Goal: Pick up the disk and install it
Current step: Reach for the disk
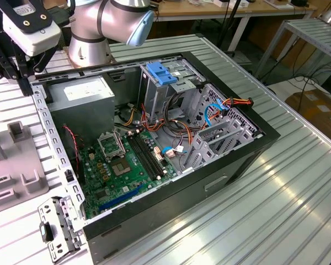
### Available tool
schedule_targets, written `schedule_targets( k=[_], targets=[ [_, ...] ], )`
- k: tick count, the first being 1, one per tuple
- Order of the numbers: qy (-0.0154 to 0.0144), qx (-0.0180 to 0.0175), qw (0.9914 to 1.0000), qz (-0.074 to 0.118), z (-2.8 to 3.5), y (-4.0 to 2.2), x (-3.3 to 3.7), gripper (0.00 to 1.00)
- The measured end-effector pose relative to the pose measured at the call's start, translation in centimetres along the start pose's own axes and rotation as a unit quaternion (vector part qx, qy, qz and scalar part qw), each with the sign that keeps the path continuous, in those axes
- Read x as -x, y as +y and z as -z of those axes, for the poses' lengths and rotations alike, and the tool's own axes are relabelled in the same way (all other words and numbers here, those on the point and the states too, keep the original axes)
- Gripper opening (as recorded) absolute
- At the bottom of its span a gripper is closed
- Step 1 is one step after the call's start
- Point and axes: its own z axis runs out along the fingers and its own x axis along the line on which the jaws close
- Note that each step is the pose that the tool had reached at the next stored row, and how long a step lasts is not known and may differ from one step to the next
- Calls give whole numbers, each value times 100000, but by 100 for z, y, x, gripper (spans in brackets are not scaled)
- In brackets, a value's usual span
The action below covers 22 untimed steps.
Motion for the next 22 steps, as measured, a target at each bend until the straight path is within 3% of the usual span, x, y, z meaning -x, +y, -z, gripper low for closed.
schedule_targets(
  k=[3,22],
  targets=[
    [-1,1,100000,-4,2,-3,-42,11],
    [-2,3,100000,-3,7,-9,-125,11]
  ],
)
